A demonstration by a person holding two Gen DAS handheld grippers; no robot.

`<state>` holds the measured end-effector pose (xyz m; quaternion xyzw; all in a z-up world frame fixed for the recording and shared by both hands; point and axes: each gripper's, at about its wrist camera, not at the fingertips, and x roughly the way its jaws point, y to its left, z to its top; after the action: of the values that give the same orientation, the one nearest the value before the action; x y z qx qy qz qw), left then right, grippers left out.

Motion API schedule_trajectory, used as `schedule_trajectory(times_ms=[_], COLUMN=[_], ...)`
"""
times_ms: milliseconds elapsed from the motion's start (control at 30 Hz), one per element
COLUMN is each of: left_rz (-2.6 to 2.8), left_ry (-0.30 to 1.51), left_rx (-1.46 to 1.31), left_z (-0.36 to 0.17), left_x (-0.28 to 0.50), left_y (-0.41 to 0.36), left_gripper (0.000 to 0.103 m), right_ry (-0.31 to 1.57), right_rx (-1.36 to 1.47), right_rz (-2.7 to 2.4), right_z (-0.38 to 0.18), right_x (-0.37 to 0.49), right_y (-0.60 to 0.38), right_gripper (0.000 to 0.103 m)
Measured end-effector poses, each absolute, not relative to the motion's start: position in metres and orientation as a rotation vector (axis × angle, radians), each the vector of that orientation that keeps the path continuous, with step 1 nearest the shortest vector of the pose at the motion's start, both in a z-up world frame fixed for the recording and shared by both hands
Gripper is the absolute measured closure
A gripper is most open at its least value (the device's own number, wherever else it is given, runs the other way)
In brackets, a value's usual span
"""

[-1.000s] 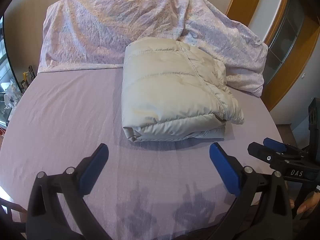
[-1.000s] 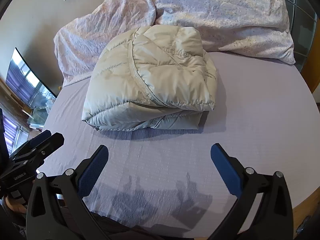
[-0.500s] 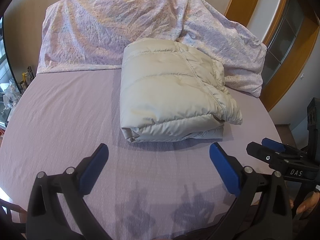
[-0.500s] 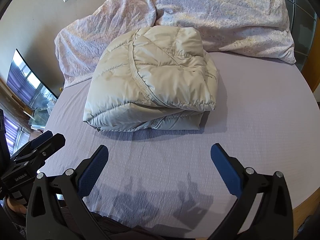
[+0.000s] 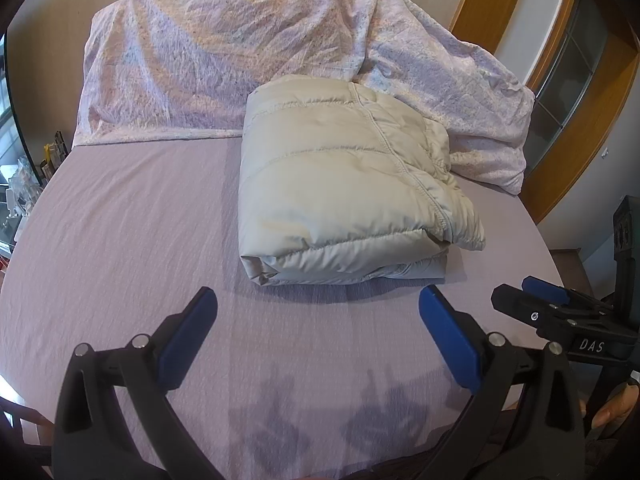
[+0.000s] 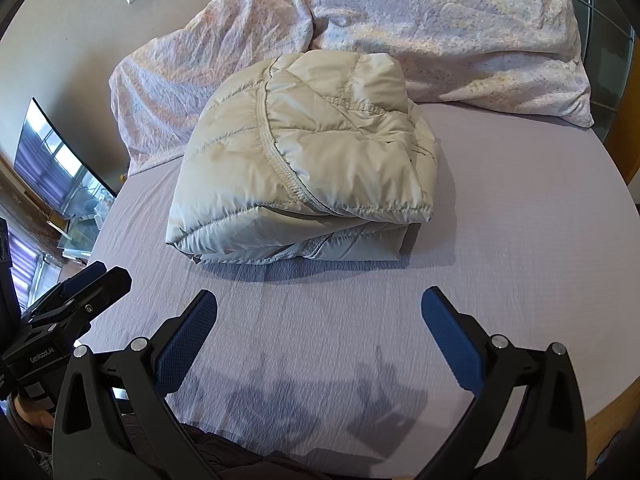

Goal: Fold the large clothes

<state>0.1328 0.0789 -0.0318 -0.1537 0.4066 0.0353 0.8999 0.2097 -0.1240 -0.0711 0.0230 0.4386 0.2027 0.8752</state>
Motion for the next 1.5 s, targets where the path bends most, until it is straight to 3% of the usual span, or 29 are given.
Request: schedule_trajectory(times_ms=[1500], left_rz=[0.073], left_ry=[0.844], left_rx=[-0.32], left_z=[-0.0327], left_x=[0.1346], left_y=[0.0756], left_gripper=[0.002], right_ry=[0.919], right_rx=[0.047], right_rz=[0.429], right_z=[-0.0714], right_x=[0.2134], right_y=[-0.1262], right_gripper=[0.001])
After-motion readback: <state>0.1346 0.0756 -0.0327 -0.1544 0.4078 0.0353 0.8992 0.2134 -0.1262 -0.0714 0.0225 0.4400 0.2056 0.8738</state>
